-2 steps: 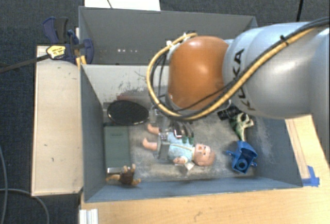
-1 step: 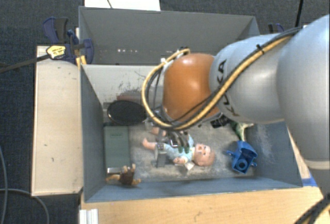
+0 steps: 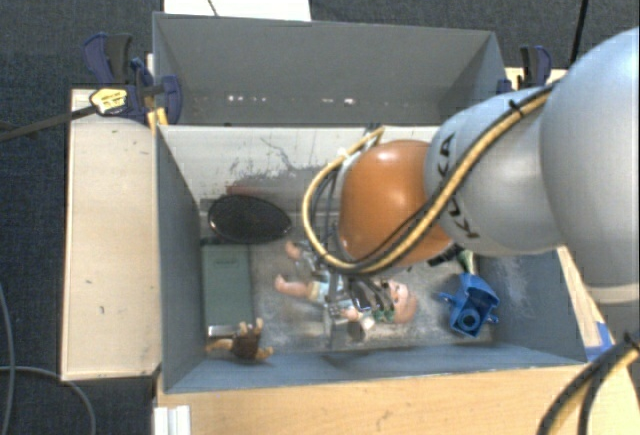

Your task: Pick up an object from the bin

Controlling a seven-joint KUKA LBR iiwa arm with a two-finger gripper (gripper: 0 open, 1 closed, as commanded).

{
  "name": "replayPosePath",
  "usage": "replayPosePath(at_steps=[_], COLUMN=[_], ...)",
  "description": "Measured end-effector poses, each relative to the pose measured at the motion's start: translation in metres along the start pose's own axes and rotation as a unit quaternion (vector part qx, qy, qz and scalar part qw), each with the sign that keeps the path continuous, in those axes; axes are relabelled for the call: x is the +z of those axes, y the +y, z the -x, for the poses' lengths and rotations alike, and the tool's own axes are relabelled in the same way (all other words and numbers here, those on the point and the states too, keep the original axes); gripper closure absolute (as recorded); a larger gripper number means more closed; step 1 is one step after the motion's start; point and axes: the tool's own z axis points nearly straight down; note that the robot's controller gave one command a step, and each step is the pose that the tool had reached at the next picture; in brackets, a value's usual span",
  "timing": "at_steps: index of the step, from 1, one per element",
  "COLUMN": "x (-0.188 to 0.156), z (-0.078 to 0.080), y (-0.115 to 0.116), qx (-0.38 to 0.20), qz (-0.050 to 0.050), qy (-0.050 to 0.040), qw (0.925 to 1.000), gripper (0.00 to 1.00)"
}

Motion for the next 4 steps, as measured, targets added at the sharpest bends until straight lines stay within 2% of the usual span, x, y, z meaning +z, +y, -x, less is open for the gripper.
replayPosePath(at_steps=[1,2,3,4], x=[-0.001,0.016,0.016,-0.027], z=[-0.02,-0.007,-0.007,-0.008], y=[-0.037,-0.064,-0.064,-0.051], qx=[-0.013,-0.071,-0.07,-0.079], qz=[-0.001,0.0,0.0,-0.001], qy=[0.0016,-0.0058,-0.0057,0.0035], qw=[0.9999,0.9974,0.9975,0.9969], gripper=[0.0,1.0,1.0,1.0])
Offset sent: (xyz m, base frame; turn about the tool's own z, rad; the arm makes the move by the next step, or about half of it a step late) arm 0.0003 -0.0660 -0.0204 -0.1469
